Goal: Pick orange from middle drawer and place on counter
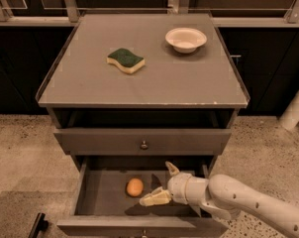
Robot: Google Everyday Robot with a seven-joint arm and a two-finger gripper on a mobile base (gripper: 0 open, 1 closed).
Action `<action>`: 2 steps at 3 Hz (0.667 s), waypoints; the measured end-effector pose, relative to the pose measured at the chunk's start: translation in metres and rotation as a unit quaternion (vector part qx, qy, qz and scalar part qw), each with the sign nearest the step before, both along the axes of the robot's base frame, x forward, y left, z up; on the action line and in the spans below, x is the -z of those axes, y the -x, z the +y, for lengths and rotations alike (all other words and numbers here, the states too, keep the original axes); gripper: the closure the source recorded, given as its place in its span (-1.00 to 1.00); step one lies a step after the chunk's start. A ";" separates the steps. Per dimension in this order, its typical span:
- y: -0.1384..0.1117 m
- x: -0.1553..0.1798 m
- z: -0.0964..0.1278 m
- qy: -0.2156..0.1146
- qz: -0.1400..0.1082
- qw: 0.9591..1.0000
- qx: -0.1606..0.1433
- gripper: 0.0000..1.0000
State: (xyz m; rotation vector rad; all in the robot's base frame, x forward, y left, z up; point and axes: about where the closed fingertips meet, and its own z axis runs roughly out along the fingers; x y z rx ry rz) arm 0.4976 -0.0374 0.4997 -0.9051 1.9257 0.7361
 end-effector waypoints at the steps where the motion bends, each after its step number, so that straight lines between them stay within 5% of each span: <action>1: 0.000 0.007 -0.003 -0.004 -0.001 1.000 0.018 -1.00; 2: -0.013 0.019 0.014 -0.011 -0.011 1.000 0.012 -1.00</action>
Offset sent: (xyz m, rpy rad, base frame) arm 0.0307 0.0350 -0.0352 0.0403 -0.0461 -0.0087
